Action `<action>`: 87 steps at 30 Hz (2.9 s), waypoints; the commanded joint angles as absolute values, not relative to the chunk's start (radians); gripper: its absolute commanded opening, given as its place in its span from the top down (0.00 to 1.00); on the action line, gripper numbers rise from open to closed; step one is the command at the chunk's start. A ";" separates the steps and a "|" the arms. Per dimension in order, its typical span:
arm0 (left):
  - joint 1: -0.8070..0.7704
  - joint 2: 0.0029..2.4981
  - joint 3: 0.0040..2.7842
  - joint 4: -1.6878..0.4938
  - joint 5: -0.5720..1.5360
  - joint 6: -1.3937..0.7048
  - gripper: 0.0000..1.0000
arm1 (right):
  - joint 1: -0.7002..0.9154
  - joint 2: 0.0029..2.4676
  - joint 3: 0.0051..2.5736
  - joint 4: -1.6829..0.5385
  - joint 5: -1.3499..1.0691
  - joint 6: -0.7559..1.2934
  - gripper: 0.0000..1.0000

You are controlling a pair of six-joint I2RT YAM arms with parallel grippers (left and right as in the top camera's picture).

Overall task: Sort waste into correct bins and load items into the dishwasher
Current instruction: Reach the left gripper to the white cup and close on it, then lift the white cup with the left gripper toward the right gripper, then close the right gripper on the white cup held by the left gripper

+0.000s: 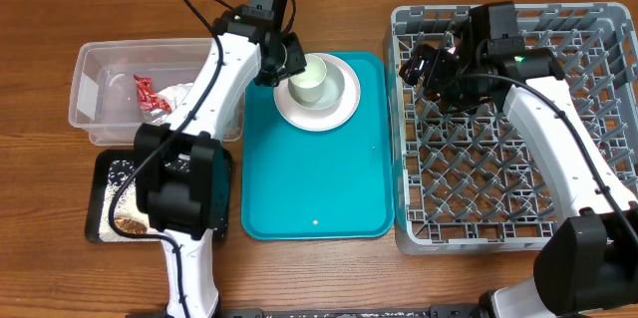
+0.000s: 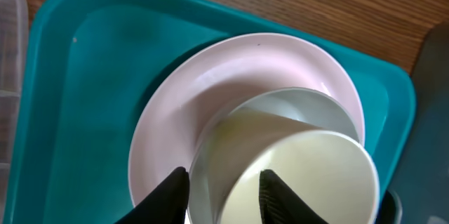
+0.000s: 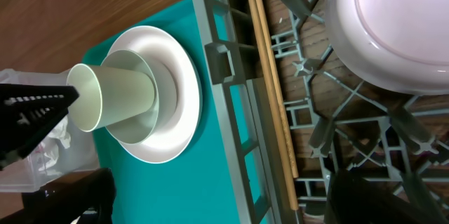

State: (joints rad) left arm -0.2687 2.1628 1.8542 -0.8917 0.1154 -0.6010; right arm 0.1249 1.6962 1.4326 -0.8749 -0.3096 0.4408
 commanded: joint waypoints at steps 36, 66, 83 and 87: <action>-0.103 2.145 2.240 -1.341 1.452 0.009 0.96 | 0.006 1.577 1.465 -0.979 -1.269 -0.402 0.00; -0.317 2.145 2.240 -1.323 1.327 0.027 0.96 | 0.011 1.577 1.465 -0.930 -1.468 -0.450 0.35; -0.327 2.145 2.240 -1.384 1.150 0.027 0.94 | 0.011 1.577 1.465 -0.838 -1.434 -0.450 0.49; -0.328 2.145 2.240 -1.384 1.092 0.027 0.88 | 0.011 1.577 1.465 -0.839 -1.411 -0.446 0.49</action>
State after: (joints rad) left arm -0.3153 2.1532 2.2395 -1.3720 1.2495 0.0257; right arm 0.0105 1.5944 1.4395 -0.8566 -1.3766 -0.4202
